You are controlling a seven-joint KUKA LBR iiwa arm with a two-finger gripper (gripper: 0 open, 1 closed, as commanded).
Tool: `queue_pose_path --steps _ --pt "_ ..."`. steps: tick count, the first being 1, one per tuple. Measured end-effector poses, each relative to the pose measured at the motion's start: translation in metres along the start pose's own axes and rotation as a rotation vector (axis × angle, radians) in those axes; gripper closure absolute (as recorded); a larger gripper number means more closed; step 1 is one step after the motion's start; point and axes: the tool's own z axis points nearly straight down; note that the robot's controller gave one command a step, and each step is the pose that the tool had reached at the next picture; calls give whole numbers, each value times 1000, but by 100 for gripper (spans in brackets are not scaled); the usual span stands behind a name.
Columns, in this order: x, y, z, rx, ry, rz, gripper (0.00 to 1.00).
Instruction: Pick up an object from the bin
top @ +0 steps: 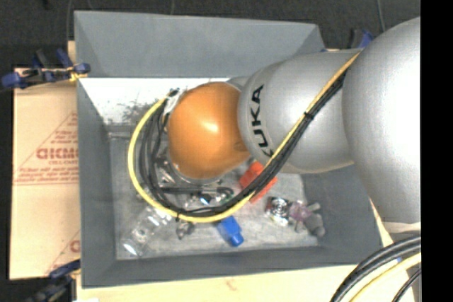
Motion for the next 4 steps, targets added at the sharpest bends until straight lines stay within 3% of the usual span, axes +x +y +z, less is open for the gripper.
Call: queue_pose_path --steps 1,2,3,4 --pt "-26 -4 21 -1 0 -370 0" --pt "-34 4 47 -3 4 -747 0" --pt "-30 35 46 12 -6 -1069 0" --pt "-30 34 44 10 0 -1064 100"
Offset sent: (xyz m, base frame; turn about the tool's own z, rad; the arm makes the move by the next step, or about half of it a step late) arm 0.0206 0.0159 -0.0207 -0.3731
